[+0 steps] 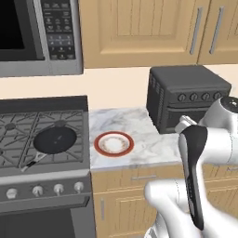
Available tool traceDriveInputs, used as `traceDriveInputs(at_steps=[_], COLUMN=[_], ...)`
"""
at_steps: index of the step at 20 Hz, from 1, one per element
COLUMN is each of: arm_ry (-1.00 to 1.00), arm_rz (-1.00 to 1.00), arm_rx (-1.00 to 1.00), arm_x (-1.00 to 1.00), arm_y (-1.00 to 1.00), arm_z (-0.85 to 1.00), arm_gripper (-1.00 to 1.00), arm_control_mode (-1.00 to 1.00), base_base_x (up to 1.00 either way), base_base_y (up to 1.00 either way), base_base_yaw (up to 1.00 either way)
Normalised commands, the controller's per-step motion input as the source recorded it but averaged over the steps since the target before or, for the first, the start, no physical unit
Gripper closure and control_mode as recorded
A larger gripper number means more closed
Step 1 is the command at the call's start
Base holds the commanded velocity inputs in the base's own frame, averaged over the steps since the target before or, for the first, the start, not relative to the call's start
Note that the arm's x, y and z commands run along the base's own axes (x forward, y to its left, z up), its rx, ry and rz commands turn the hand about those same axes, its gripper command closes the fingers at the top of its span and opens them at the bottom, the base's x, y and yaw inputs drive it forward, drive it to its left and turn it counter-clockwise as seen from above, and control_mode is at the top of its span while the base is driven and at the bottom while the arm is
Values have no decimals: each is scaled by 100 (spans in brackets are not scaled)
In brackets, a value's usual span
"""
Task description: Place the cold items (broccoli and cucumber) from the fridge in one tupperware on the dining counter. Place the warm items (kebab skewer and hot dog) in the stove area in another tupperware.
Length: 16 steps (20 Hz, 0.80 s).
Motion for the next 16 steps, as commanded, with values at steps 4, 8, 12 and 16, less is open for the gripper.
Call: traceDriveInputs(at_steps=[4,8,12,16], arm_ry=[0,0,0,0], arm_rz=[0,0,0,0], arm_rx=[0,0,0,0], arm_x=[0,0,0,0], arm_y=[0,0,0,0], arm_z=[0,0,0,0], arm_gripper=[100,100,100,100], arm_control_mode=[100,100,100,100], base_base_x=[-10,-15,-18,-14], base_base_y=[-95,-100,-100,-100], base_base_yaw=[2,0,1,9])
